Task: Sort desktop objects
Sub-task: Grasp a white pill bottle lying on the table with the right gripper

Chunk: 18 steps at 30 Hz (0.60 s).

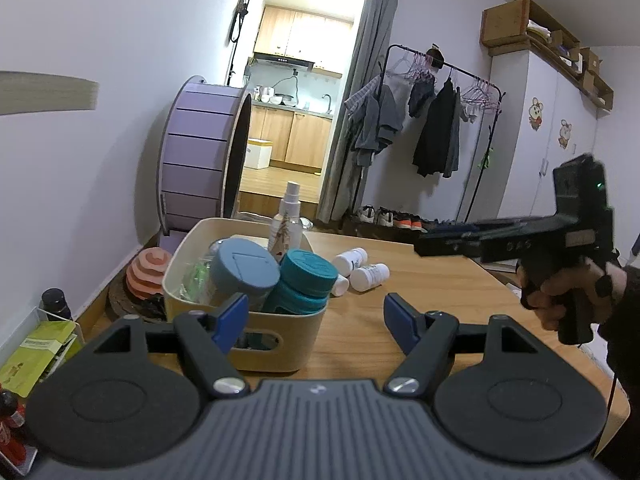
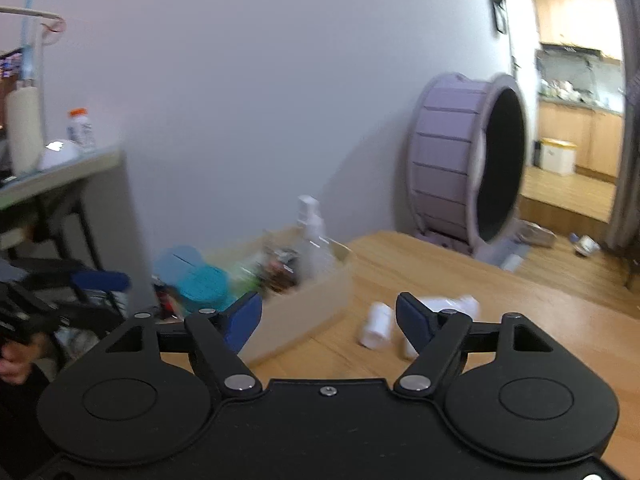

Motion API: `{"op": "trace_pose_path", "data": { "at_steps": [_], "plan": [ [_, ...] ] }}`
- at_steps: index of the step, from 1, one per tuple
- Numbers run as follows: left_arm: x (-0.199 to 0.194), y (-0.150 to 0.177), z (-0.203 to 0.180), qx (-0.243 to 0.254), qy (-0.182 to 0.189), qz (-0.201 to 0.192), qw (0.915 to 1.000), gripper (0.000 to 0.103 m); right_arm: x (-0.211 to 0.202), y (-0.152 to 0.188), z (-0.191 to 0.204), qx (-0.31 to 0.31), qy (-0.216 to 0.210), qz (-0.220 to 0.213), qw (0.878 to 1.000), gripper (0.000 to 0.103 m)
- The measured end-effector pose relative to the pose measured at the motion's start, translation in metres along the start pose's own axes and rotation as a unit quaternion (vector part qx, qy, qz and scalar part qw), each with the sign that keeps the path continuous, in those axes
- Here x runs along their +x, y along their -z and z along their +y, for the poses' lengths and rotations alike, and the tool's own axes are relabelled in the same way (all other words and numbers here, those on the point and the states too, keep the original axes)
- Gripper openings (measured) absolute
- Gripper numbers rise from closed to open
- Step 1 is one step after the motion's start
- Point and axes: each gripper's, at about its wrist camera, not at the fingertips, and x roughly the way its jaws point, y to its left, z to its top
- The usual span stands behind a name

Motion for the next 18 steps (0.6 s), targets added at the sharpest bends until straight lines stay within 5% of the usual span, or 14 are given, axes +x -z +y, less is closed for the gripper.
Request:
{"op": "trace_pose_path", "data": {
  "at_steps": [9,18],
  "plan": [
    [0.015,0.001,-0.01,0.006,0.015,0.01,0.9998,0.074,0.046,0.011,-0.051,0.041,0.056,0.037,0.997,0.073],
    [0.03,0.001,-0.017,0.014,0.03,0.02,0.9993,0.074,0.101,0.025,-0.068,0.057,0.059,0.069,0.994,0.075]
  ]
}}
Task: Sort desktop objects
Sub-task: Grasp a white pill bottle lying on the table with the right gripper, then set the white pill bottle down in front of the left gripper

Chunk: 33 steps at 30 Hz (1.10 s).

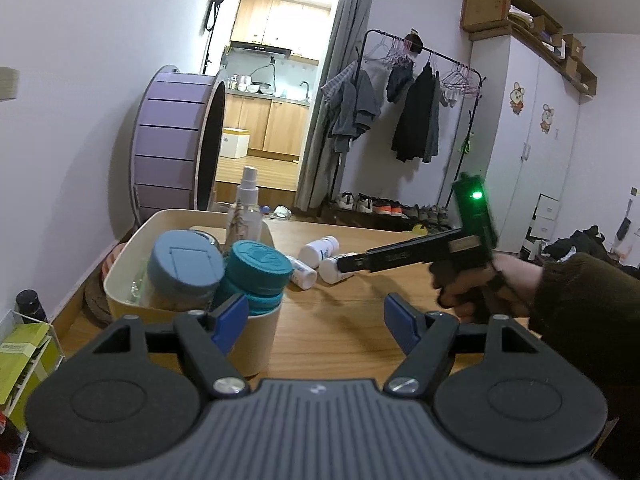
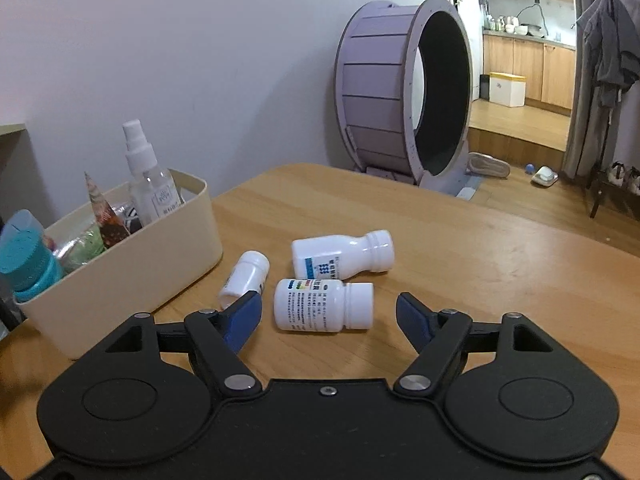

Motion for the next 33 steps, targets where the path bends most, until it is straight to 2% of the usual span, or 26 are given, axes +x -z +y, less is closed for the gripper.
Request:
{"op": "trace_pose_path", "data": {
  "at_steps": [2,3,4,5,11,20,26,29,33],
  "plan": [
    [0.002,0.001,0.0,0.0,0.001,0.002,1.0,0.074,0.008,0.001,0.003,-0.001,-0.004,0.001,1.0,0.078],
    [0.003,0.001,0.0,0.0,0.002,0.004,1.0,0.074,0.01,0.002,0.005,-0.008,-0.004,0.005,1.0,0.075],
    [0.003,0.002,-0.001,0.0,0.002,0.005,1.0,0.074,0.012,0.003,0.007,-0.016,-0.004,0.008,1.0,0.071],
    [0.004,0.002,-0.001,0.0,0.002,0.006,1.0,0.074,0.014,0.004,0.008,-0.018,-0.004,0.014,1.0,0.058],
    [0.007,0.001,-0.001,-0.002,0.004,0.009,0.9999,0.074,-0.018,0.019,0.01,-0.022,-0.025,0.02,0.999,0.058],
    [0.013,0.004,-0.015,0.01,0.02,0.019,0.9996,0.074,-0.086,0.053,0.041,-0.062,-0.072,0.028,0.995,0.058],
    [0.019,0.009,-0.027,0.028,0.034,0.036,0.9984,0.074,-0.104,0.069,0.059,-0.093,-0.078,0.034,0.992,0.058],
    [0.026,0.01,-0.032,0.025,0.045,0.054,0.9972,0.074,-0.109,0.074,0.06,-0.096,-0.074,0.029,0.992,0.06],
    [0.036,0.006,-0.039,0.031,0.052,0.084,0.9946,0.074,-0.126,0.078,0.057,-0.083,-0.074,0.015,0.994,0.079]
  ]
}}
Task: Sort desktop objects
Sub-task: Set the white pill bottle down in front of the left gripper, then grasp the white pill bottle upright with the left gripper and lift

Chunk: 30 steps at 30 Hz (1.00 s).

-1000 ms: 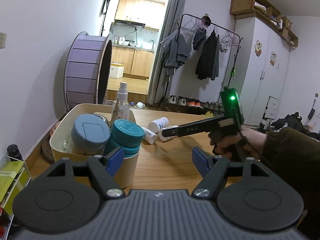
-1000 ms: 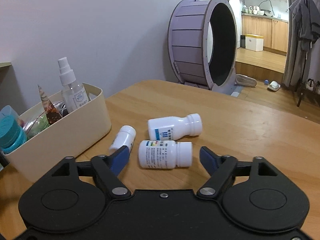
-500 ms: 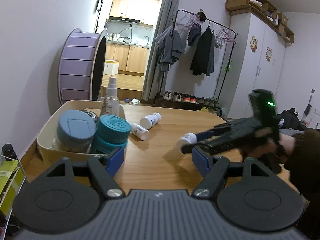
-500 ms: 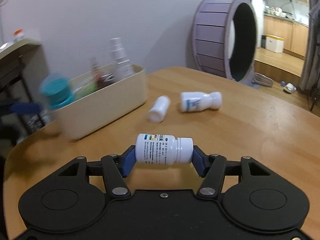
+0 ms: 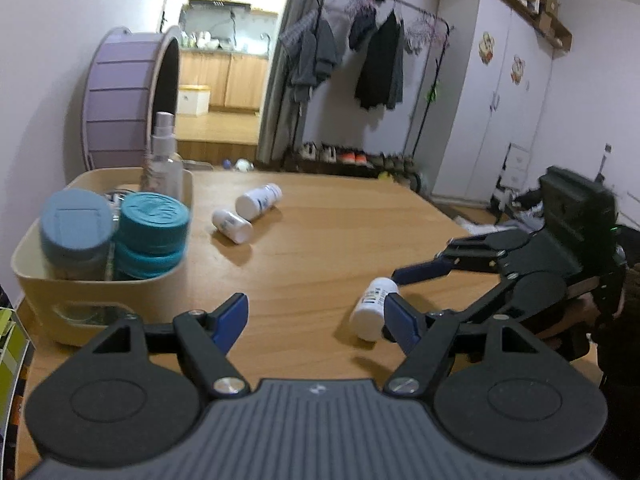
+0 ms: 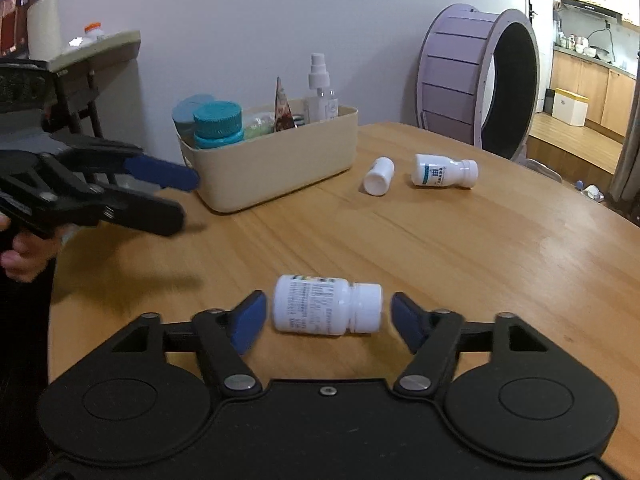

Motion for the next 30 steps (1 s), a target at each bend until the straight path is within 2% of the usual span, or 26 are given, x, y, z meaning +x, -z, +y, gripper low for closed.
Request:
{"op": "trace_pose_path", "data": {
  "at_steps": [7,11,12,15,18,20,21,30],
  "plan": [
    [0.02,-0.022,-0.024,0.056,0.014,0.045,0.9973,0.074,-0.045,0.019,-0.011,0.039,0.013,-0.029,0.999,0.082],
    [0.04,-0.037,-0.038,0.095,0.022,0.076,0.9924,0.072,-0.069,0.029,-0.017,0.063,0.021,-0.054,0.996,0.094],
    [0.047,-0.04,-0.041,0.103,0.022,0.085,0.9908,0.071,-0.073,0.029,-0.019,0.067,0.019,-0.06,0.996,0.094],
    [0.069,-0.044,-0.05,0.127,0.025,0.113,0.9851,0.068,-0.082,0.028,-0.022,0.074,0.015,-0.076,0.994,0.094],
    [0.089,-0.047,-0.06,0.147,0.037,0.142,0.9783,0.054,-0.09,0.027,-0.026,0.079,0.015,-0.09,0.993,0.097],
    [0.101,-0.047,-0.065,0.158,0.037,0.159,0.9739,0.042,-0.091,0.027,-0.029,0.084,0.031,-0.091,0.992,0.098],
    [0.109,-0.047,-0.069,0.167,0.035,0.17,0.9704,0.04,-0.091,0.026,-0.03,0.088,0.04,-0.089,0.991,0.098],
    [0.14,-0.05,-0.079,0.197,0.025,0.234,0.9519,0.039,-0.097,0.026,-0.035,0.093,0.043,-0.099,0.99,0.098]
  ]
}}
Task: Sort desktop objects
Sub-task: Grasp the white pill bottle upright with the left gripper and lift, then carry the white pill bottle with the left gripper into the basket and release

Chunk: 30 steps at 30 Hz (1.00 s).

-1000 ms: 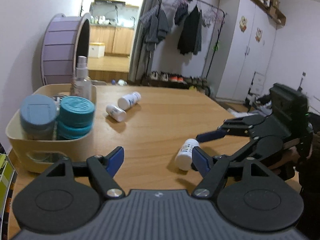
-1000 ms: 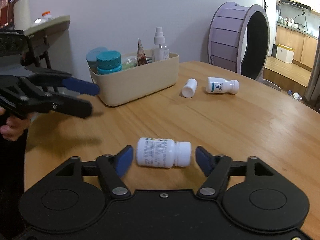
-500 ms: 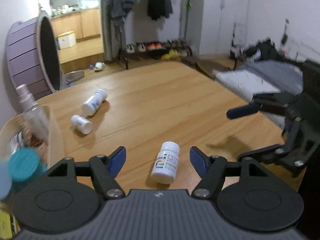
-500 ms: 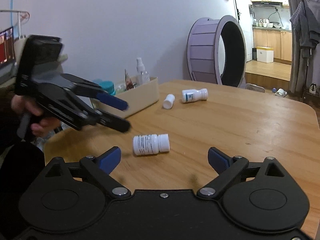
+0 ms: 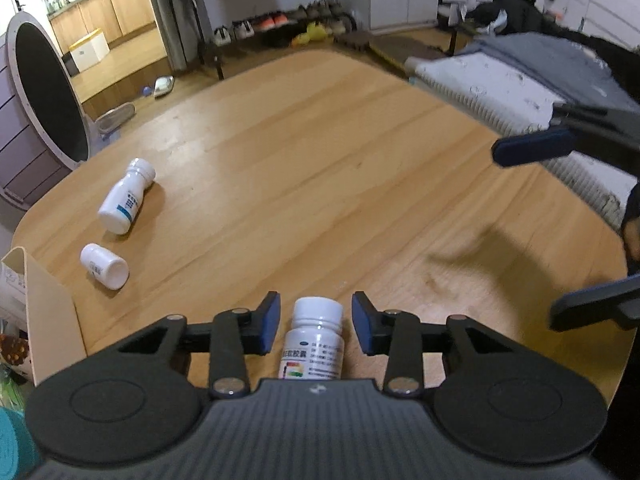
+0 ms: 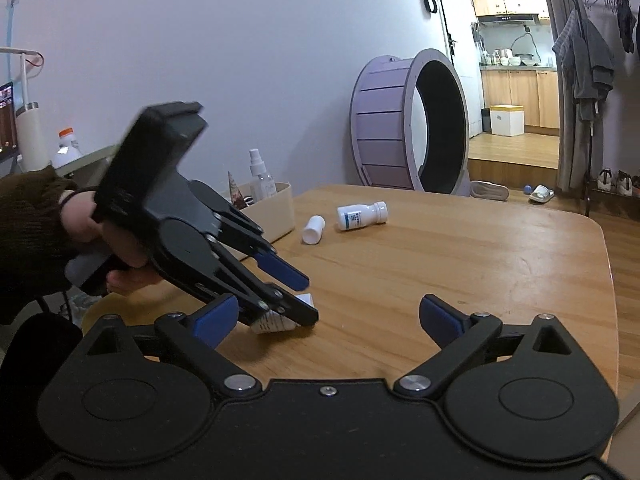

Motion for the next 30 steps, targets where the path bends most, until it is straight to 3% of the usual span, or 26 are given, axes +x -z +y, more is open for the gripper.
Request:
{"op": "trace_pose_path", "data": {
  "at_steps": [3,4,5,11,19,30],
  "plan": [
    [0.002,0.0,0.001,0.0,0.003,0.007,1.0,0.038,0.0,-0.001,-0.001,0.0,0.0,-0.002,1.0,0.098],
    [0.001,0.001,0.001,0.001,0.006,0.003,1.0,0.03,0.0,-0.001,-0.001,0.001,0.0,-0.003,1.0,0.098],
    [0.0,0.002,0.001,0.001,0.009,-0.001,1.0,0.027,0.001,-0.001,-0.001,0.002,-0.001,-0.005,1.0,0.098],
    [-0.031,0.015,0.008,-0.025,0.005,-0.074,0.9969,0.027,0.001,-0.002,-0.003,0.01,0.001,-0.01,1.0,0.098],
    [-0.073,0.065,0.019,-0.085,-0.017,-0.183,0.9793,0.027,0.004,-0.002,0.006,0.003,-0.016,-0.013,1.0,0.098],
    [-0.111,0.105,0.036,-0.152,-0.054,-0.231,0.9593,0.027,0.013,-0.003,0.02,0.006,-0.048,-0.013,0.999,0.099]
  ]
}}
